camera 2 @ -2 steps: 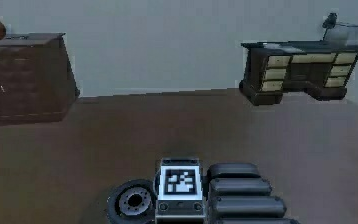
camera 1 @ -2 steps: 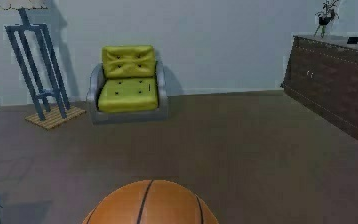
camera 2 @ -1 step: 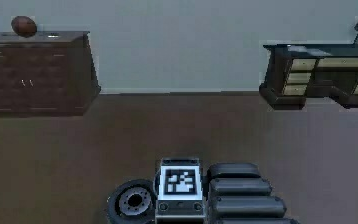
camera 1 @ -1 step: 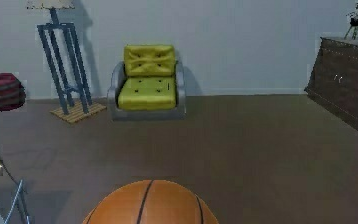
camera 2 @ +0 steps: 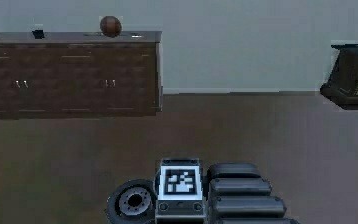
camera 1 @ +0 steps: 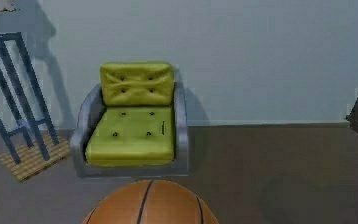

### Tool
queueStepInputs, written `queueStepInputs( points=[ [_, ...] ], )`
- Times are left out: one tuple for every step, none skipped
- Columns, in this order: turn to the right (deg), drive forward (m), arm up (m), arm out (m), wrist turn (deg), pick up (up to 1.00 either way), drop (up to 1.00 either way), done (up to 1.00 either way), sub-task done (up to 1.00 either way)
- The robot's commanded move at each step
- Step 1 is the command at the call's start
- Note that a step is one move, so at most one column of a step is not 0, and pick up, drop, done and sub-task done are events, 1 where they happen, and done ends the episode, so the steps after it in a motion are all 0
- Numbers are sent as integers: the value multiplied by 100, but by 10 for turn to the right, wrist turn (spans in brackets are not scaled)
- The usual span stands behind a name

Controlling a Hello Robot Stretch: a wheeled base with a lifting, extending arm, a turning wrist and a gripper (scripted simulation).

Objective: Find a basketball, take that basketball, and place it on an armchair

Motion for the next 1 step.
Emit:
queueStepInputs(
  points=[
    [-270, 0, 0, 0, 0, 0, 0, 0, 0]
  ],
)
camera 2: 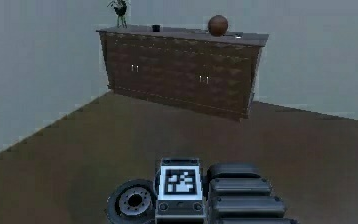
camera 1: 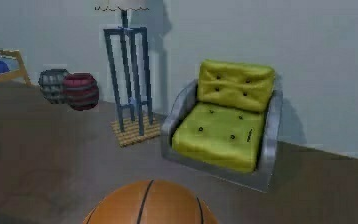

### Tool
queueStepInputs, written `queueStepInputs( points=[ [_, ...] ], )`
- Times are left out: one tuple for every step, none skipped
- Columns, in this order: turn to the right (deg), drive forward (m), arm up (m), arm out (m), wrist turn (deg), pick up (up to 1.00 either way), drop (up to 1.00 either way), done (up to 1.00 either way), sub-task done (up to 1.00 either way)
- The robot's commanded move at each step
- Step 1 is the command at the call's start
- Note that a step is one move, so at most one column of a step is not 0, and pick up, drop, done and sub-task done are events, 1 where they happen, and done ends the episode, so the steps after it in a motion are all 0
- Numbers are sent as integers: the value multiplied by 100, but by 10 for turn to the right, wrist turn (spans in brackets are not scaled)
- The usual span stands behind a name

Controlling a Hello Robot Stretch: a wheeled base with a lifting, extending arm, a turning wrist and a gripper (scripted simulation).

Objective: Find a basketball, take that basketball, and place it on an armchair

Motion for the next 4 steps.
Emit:
queueStepInputs(
  points=[
    [0, 75, 0, 0, 0, 0, 0, 0, 0],
    [450, 0, 0, 0, 0, 0, 0, 0, 0],
    [90, 0, 0, 0, 0, 0, 0, 0, 0],
    [-450, 0, 0, 0, 0, 0, 0, 0, 0]
  ],
)
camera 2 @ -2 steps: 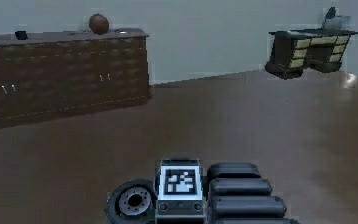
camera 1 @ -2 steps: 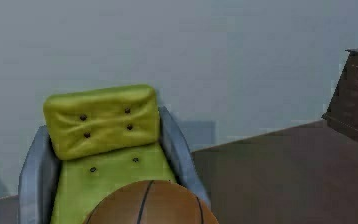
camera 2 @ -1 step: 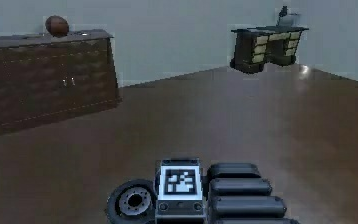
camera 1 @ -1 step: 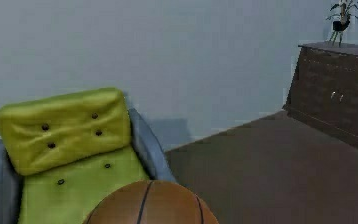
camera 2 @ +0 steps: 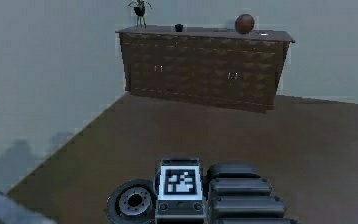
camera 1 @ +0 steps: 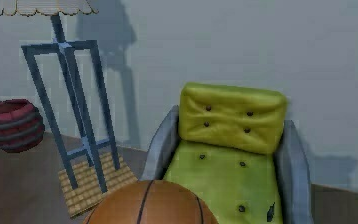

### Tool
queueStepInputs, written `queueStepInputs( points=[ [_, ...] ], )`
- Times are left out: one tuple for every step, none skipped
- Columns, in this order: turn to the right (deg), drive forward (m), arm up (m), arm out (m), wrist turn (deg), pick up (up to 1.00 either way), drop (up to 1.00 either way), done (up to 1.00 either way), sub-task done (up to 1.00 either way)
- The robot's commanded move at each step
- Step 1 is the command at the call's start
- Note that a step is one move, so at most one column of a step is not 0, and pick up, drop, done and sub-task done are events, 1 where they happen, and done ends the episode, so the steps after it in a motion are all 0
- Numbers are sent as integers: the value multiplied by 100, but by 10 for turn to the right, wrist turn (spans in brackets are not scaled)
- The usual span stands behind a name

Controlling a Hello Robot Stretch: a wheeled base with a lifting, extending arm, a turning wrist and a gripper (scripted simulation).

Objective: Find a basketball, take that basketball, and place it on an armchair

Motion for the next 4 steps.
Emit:
queueStepInputs(
  points=[
    [-30, 0, 0, 0, 0, 0, 0, 0, 0],
    [390, 0, 0, 0, 0, 0, 0, 0, 0],
    [-300, 0, 0, 0, 0, 0, 0, 0, 0],
    [210, 0, 0, 0, 0, 0, 0, 0, 0]
  ],
)
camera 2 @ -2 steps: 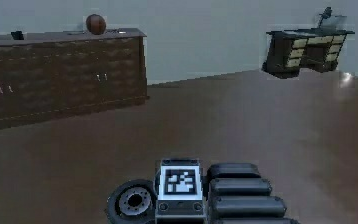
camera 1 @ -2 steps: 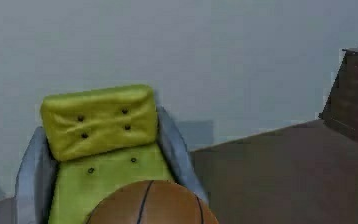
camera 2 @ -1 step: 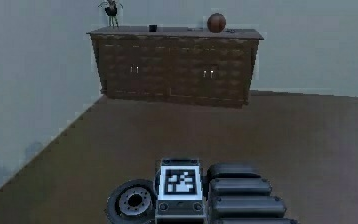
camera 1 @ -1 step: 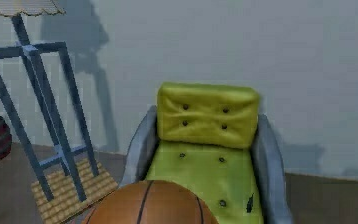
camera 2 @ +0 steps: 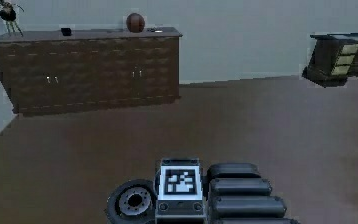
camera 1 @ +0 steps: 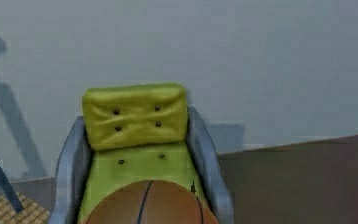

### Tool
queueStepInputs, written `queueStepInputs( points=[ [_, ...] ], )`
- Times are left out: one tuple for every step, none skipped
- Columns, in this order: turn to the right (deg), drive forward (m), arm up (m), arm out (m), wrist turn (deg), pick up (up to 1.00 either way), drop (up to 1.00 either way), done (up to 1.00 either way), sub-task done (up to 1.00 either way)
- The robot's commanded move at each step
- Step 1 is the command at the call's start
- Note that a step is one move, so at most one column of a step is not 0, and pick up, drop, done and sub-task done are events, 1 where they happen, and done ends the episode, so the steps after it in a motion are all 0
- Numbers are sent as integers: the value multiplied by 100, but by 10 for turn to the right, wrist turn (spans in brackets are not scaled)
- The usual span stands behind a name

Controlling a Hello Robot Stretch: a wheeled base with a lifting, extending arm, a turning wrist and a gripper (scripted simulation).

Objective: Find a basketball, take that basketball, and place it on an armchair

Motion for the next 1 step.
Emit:
queueStepInputs(
  points=[
    [-30, 0, 0, 0, 0, 0, 0, 0, 0]
  ],
)
